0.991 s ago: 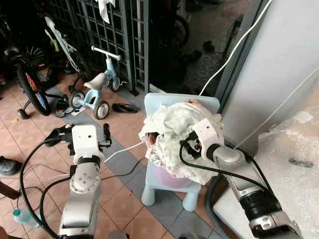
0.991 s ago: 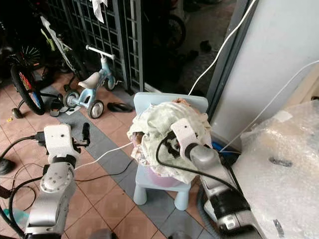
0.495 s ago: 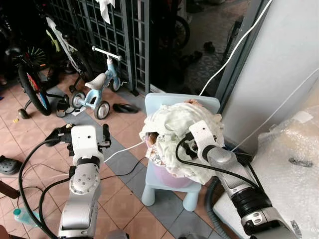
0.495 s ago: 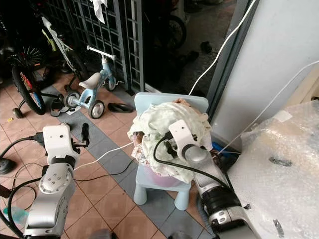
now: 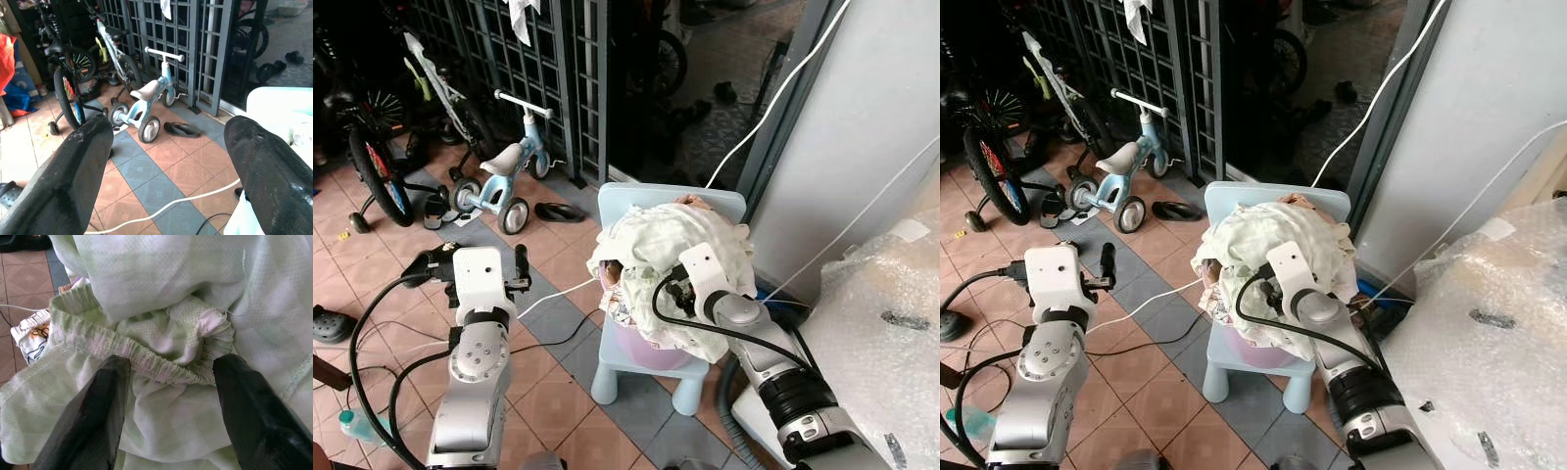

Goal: Clothes washing

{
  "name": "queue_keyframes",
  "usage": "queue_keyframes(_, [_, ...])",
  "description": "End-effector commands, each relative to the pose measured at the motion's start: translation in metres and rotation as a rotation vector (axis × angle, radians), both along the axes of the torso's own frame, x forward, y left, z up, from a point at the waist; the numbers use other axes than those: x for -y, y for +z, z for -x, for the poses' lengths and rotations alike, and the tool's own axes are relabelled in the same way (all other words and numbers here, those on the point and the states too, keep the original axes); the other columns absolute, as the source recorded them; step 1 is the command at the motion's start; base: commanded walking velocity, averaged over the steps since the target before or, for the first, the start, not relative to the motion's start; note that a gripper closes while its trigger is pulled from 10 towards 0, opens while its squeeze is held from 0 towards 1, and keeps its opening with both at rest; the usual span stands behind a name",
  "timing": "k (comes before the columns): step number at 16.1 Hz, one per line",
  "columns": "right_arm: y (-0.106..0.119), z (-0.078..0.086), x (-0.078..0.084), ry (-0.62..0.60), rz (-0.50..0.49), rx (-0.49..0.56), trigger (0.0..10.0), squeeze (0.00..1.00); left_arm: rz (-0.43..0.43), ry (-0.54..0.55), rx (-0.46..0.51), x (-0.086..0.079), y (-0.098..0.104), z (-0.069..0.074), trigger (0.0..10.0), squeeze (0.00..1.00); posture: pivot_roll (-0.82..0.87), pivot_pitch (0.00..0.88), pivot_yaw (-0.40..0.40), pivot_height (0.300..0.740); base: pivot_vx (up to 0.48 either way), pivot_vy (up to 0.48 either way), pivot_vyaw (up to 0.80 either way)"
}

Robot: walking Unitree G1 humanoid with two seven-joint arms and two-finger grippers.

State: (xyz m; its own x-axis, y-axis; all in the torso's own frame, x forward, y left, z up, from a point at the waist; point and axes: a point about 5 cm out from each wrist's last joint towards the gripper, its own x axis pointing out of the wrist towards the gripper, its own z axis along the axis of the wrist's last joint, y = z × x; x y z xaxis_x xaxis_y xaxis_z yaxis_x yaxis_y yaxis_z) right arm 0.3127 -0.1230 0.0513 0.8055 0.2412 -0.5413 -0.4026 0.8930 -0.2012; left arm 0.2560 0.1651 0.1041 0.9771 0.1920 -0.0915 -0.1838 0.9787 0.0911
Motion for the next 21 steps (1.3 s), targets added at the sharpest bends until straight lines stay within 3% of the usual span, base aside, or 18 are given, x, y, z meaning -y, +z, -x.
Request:
queue_keyframes(1, [0.004, -0.004, -0.004, 0.009, 0.009, 0.02, 0.0, 0.0, -0.01, 0.002, 0.008, -0.001, 0.003, 0.001, 10.0, 0.0, 0.08, 0.002, -0.026, 0.74, 0.0, 0.0, 0.0])
queue_keyframes(11, [0.009, -0.013, 0.0, 0.051, 0.206, 0.167, 0.0, 0.0, -0.006, 0.015, 0.008, 0.001, 0.004, 0.003, 10.0, 0.0, 0.08, 0.013, -0.045, 0.74, 0.0, 0.0, 0.0])
queue_keyframes(21, [0.005, -0.015, 0.009, 0.012, 0.256, 0.198, 0.0, 0.0, -0.004, 0.008, 0.003, 0.001, 0.003, 0.001, 10.0, 0.0, 0.07, 0.004, -0.032, 0.74, 0.0, 0.0, 0.0])
